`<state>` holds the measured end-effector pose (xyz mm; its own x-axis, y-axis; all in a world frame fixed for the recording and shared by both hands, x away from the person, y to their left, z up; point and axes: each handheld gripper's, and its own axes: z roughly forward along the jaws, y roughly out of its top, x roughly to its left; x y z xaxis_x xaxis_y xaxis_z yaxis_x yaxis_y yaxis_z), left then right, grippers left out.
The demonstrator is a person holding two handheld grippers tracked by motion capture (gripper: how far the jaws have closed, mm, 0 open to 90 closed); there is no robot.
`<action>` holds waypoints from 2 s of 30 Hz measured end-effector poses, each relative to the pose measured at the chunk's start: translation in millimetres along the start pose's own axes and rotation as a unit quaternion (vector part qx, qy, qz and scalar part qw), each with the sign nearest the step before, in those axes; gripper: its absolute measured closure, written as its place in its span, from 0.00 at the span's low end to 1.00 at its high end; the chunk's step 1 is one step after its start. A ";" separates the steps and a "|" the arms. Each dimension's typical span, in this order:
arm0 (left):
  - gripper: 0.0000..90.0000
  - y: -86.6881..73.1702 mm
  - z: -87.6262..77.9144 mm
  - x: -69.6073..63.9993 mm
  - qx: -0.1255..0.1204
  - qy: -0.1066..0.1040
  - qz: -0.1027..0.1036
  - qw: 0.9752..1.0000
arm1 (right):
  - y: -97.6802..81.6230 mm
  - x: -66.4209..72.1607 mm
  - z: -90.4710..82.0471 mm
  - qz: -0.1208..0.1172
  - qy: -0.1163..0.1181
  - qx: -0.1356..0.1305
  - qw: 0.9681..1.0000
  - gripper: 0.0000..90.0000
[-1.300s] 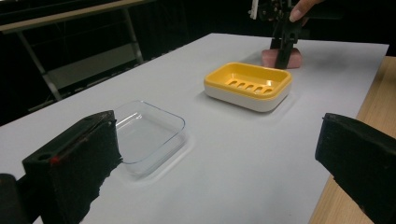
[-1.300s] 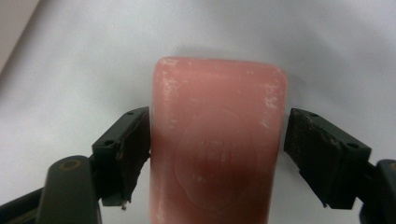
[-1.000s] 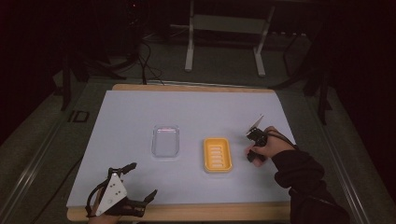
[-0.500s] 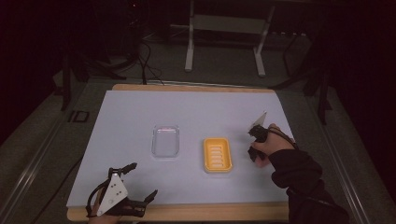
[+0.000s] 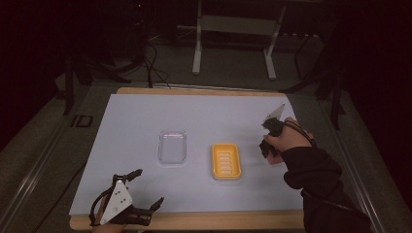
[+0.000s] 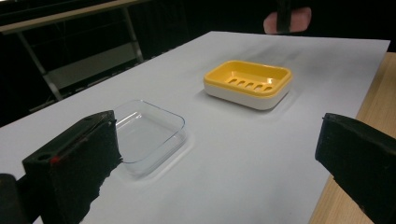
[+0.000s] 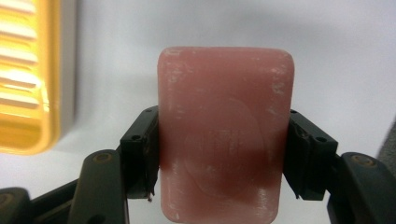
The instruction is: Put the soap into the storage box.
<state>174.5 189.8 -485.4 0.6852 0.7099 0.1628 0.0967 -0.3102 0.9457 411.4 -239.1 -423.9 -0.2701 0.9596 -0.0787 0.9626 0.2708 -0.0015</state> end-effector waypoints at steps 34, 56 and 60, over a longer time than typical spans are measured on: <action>0.00 0.6 -2.2 -1.1 -0.003 -0.001 0.002 1.000 | 19.7 105.4 -28.1 0.020 0.074 -0.046 0.996 0.42; 0.00 1.3 -3.4 -1.8 -0.008 -0.009 0.003 1.000 | 21.9 118.6 34.0 0.064 0.097 -0.028 0.993 0.42; 0.00 1.2 -2.6 -2.7 -0.006 -0.009 0.007 1.000 | 22.4 121.3 37.8 0.067 0.098 -0.033 0.992 0.42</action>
<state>171.0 189.1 -484.0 0.6998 0.6934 0.1715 0.0773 -0.3122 0.9469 401.0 -119.5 -471.2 -0.1437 0.9821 0.1221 0.9887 0.1372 0.0607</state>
